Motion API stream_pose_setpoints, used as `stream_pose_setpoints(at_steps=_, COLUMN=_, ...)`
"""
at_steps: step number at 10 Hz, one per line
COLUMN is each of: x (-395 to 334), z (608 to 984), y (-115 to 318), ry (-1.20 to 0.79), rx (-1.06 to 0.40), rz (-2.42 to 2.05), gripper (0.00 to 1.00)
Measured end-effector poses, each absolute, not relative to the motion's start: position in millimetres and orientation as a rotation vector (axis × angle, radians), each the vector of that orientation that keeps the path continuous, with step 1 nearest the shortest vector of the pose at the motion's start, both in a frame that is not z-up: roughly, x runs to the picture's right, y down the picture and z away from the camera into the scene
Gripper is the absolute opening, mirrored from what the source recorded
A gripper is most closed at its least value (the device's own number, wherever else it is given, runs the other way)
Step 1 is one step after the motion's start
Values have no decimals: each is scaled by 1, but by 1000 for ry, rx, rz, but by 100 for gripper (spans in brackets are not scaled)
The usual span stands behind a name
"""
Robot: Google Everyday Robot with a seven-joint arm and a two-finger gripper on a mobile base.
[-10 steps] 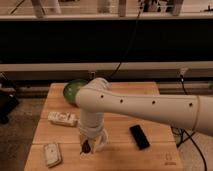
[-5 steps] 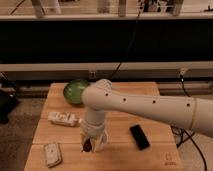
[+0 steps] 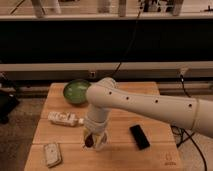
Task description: Place the pepper in the ceramic cup
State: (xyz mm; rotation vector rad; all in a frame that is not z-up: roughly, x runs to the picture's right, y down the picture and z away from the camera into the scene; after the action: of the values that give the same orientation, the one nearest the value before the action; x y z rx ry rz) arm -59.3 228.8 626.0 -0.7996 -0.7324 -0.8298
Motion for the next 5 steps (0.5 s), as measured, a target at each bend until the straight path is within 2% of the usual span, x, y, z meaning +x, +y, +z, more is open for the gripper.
stream_pose_setpoints(at_steps=2, x=-55, z=630, y=228, ry=-737, rx=-793, rz=-817, gripper=80)
stream_pose_setpoints(at_steps=5, x=-51, z=633, y=229, ry=-745, rx=-783, rz=-804, gripper=80)
